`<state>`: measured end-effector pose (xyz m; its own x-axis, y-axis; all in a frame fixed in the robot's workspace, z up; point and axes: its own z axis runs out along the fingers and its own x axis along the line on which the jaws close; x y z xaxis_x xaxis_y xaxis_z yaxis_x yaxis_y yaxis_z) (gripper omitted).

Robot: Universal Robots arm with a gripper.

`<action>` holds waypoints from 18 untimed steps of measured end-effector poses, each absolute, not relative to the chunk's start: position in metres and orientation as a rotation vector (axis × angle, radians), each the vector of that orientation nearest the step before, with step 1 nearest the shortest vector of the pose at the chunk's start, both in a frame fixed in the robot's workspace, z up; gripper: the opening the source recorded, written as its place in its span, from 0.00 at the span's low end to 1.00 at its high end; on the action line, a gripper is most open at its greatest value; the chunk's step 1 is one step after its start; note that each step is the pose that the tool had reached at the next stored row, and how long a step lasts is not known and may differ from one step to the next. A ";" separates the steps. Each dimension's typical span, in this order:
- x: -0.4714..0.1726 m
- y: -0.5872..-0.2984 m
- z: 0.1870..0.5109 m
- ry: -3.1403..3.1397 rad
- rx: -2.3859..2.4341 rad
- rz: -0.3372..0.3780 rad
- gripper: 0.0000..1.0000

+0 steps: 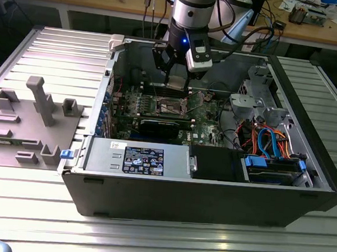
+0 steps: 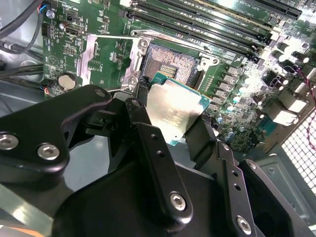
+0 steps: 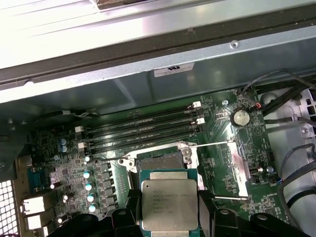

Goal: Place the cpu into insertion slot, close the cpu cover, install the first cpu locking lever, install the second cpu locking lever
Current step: 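Place the cpu into insertion slot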

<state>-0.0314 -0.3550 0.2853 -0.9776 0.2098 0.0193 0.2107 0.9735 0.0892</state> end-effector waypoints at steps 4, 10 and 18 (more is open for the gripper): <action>-0.031 -0.355 0.285 -3.110 -0.342 -0.142 0.55; -0.031 -0.355 0.285 -3.109 -0.361 -0.142 0.55; -0.031 -0.355 0.285 -3.107 -0.377 -0.143 0.55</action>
<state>-0.0314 -0.3550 0.2848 -0.9710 0.2385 0.0194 0.2393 0.9668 0.0892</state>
